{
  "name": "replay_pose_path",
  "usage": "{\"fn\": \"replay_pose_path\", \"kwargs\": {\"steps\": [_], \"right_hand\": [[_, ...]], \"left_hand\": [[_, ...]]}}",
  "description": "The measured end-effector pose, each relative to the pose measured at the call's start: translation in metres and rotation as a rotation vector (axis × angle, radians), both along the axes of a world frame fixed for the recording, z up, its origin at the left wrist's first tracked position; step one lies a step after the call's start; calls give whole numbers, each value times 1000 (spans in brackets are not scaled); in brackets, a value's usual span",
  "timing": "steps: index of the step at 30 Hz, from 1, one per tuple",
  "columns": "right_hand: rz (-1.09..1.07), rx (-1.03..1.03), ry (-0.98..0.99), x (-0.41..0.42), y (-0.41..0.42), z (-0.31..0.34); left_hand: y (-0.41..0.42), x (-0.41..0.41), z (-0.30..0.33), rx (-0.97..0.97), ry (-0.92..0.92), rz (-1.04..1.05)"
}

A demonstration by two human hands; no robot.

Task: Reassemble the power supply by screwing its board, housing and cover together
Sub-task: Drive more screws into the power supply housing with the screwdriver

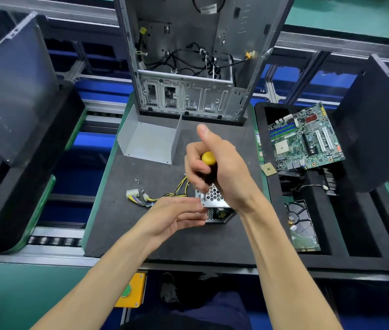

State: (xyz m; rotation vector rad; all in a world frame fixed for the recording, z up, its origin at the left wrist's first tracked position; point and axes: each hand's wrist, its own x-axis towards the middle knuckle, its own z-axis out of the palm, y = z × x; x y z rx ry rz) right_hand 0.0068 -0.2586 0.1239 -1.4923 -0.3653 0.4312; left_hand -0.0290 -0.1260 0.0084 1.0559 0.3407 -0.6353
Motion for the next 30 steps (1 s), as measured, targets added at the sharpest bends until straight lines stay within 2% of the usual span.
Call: {"fn": "replay_pose_path", "kwargs": {"steps": [9,12,16,18,19,22,23,25,30], "right_hand": [[-41,-88,-170,-6,-4,-6],[-87,55,-169,-5,-11,-8],[-216,36,-158,1,-11,-16],[-184,91,-101,1,-11,-19],[-164,109,-72,1,-13,-18],[-132,123,-62,-2,-17,-18],[-138,106,-100,-3,-17,-18],[-146,130,-158,-4,-16,-20],[-237,125,-149,-3,-12,-24]], "left_hand": [[4,-1,2,45,-8,-31],[4,0,3,72,-15,-44],[9,6,3,175,-81,-161],[18,15,0,343,-156,-177],[25,21,-4,521,-208,-132],[54,40,-22,1314,-421,-28],[63,45,-29,1466,-459,-28],[78,55,-44,1575,-476,-91],[85,63,-58,1602,-480,-223]]}}
